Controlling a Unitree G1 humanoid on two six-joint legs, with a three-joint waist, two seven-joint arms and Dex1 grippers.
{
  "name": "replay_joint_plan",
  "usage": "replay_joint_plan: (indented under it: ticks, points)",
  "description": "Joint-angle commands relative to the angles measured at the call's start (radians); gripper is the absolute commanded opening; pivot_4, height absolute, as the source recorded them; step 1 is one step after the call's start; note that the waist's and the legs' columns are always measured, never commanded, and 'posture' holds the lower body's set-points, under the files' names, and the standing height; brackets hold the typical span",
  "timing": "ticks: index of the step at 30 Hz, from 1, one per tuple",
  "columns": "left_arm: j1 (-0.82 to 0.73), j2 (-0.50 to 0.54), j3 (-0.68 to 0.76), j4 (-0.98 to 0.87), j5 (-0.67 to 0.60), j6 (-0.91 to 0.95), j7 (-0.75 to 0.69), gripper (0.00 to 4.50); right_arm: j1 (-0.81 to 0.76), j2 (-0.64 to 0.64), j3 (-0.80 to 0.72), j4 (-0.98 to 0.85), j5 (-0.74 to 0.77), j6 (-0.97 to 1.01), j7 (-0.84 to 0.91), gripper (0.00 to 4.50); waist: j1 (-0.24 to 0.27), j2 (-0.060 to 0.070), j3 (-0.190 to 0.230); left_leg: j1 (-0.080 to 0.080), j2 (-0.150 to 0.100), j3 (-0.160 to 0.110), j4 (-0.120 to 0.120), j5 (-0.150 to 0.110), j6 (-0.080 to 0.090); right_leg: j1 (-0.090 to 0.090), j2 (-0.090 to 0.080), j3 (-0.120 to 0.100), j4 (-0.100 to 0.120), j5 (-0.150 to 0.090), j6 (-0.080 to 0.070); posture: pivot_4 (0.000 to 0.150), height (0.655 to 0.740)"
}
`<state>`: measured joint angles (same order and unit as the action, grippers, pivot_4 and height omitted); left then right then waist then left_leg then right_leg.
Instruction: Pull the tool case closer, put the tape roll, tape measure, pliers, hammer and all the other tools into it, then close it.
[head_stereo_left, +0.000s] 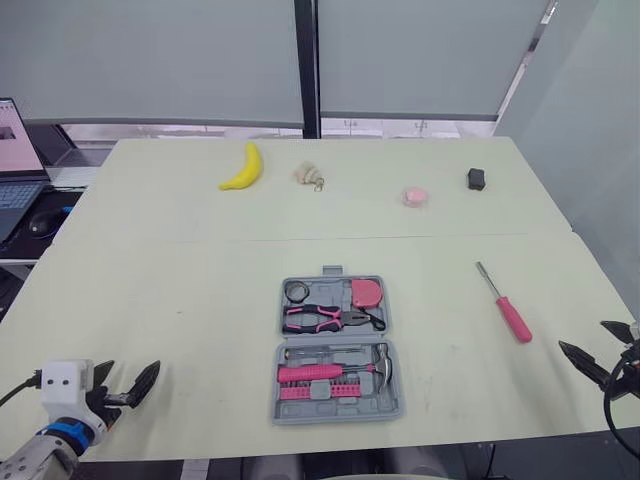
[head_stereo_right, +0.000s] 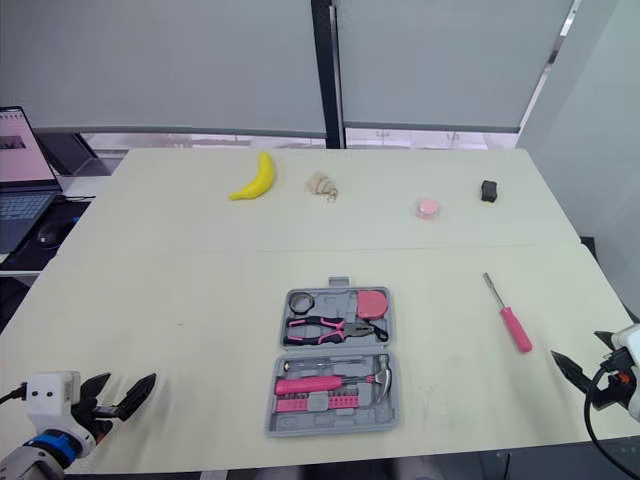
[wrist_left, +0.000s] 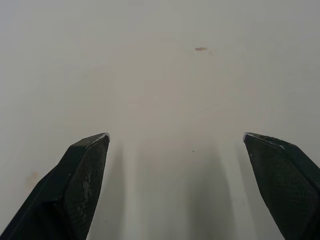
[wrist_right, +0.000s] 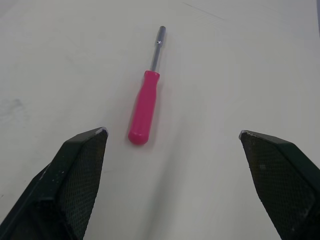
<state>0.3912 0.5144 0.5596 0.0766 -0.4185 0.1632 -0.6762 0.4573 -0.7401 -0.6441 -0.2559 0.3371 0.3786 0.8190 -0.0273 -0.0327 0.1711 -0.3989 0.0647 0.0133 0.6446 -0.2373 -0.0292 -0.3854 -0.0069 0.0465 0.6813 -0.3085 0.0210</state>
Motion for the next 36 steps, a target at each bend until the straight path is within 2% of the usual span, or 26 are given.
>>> replay_joint_plan:
  ticks: [1, 6, 10, 13, 14, 21, 28, 36]
  points:
    - [-0.005, 0.035, 0.01, -0.056, -0.017, -0.034, -0.045, 4.47, -0.005, -0.027, -0.011, -0.002, 0.003, -0.023, 0.022, 4.5, 0.001, 0.0, 0.0, 0.0, 0.0, 0.0, 0.0, 0.0, 0.0, 0.0, 0.0, 0.0, 0.0, 0.0, 0.0, 0.15, 0.7274]
    - [-0.043, 0.081, -0.022, -0.098, -0.037, -0.032, -0.133, 4.47, -0.026, -0.049, -0.005, -0.008, 0.011, -0.005, 0.044, 4.5, 0.0, 0.001, -0.001, 0.0, -0.001, 0.001, -0.001, 0.0, 0.0, 0.0, 0.0, 0.0, 0.0, -0.001, -0.001, 0.15, 0.7274]
    - [-0.114, 0.138, -0.135, -0.192, -0.047, -0.042, -0.272, 4.47, -0.087, -0.088, 0.053, -0.01, 0.006, 0.036, 0.047, 4.5, 0.0, 0.001, -0.001, 0.0, -0.001, 0.001, -0.001, 0.0, 0.0, 0.0, 0.003, -0.001, 0.0, 0.0, 0.0, 0.15, 0.7274]
    - [-0.2, 0.177, -0.232, -0.292, -0.086, 0.009, -0.342, 4.47, -0.157, -0.103, 0.121, 0.002, -0.004, 0.091, 0.021, 4.5, 0.001, 0.001, -0.001, 0.0, -0.001, 0.002, 0.0, 0.0, 0.0, 0.0, 0.004, 0.0, 0.0, 0.001, 0.001, 0.15, 0.7274]
    - [-0.233, 0.192, -0.265, -0.317, -0.096, 0.024, -0.368, 4.47, -0.183, -0.104, 0.144, 0.007, -0.01, 0.107, 0.009, 4.5, 0.0, 0.001, -0.001, 0.0, -0.001, 0.002, 0.0, 0.0, 0.0, 0.001, 0.004, 0.0, 0.0, 0.004, 0.005, 0.15, 0.7274]
    - [-0.488, 0.256, -0.436, -0.427, -0.194, 0.161, -0.499, 4.47, -0.349, -0.085, 0.316, 0.073, -0.082, 0.232, -0.111, 4.5, -0.001, 0.002, -0.001, -0.001, -0.002, 0.004, 0.0, 0.0, 0.0, -0.001, 0.006, 0.0, 0.0, 0.008, 0.003, 0.15, 0.7274]
    - [-0.639, 0.232, -0.525, -0.458, -0.219, 0.223, -0.515, 4.47, -0.487, -0.01, 0.429, 0.179, -0.132, 0.26, -0.209, 4.5, -0.004, 0.002, -0.001, -0.001, -0.001, 0.004, 0.0, 0.0, 0.0, -0.002, 0.008, -0.001, 0.0, 0.008, 0.003, 0.15, 0.7274]
    - [-0.67, 0.2, -0.571, -0.495, -0.214, 0.252, -0.496, 4.47, -0.623, 0.074, 0.478, 0.375, -0.192, 0.269, -0.328, 4.5, -0.003, 0.003, 0.0, -0.002, -0.001, 0.005, 0.0, 0.0, 0.0, -0.002, 0.008, 0.0, 0.0, 0.008, 0.004, 0.15, 0.7274]
